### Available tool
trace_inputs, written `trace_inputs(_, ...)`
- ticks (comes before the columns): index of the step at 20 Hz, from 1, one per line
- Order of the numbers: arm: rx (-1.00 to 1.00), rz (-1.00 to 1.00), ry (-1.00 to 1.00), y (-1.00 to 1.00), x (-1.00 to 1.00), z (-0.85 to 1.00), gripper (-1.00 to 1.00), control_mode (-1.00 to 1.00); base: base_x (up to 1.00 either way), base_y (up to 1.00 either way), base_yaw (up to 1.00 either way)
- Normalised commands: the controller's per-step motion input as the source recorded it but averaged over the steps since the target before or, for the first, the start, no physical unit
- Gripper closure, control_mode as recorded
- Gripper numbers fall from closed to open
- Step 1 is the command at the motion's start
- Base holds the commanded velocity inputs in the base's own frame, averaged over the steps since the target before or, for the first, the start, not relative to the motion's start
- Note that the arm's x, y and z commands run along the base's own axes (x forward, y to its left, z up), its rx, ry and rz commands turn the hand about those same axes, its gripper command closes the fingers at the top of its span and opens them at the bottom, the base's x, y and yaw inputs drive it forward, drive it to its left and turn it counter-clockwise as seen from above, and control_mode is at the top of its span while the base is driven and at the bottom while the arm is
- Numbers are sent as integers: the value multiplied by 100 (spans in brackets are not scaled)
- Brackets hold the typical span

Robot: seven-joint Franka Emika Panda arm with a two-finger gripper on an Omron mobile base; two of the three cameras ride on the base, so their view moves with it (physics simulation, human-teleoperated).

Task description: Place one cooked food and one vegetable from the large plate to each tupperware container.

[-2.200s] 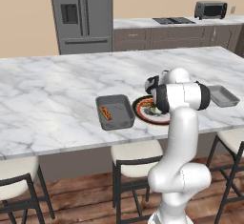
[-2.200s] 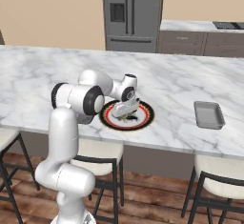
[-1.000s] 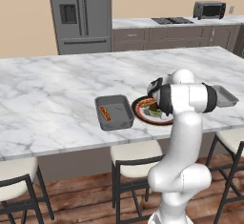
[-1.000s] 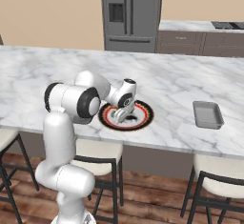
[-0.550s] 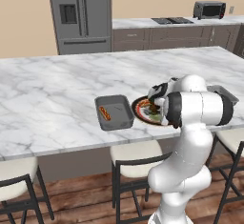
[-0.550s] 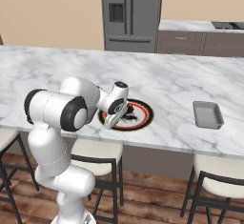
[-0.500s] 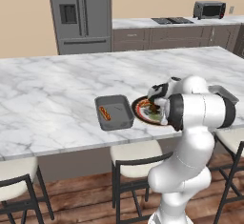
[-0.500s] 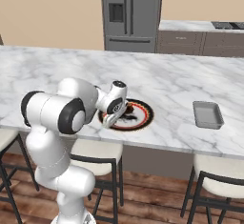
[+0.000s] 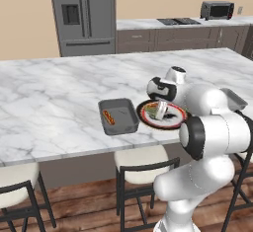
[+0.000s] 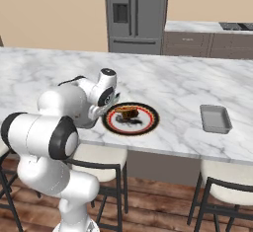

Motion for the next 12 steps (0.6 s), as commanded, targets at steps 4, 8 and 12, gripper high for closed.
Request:
trace_inputs(4,1,-26,-2,70,-1,4,100,-100,0,0,0)
trace_inputs(8,0,-37,-3,96,0,0,100,-100,0,0,0)
trace_inputs(12,0,-25,2,49,35,0,100,-100,0,0,0)
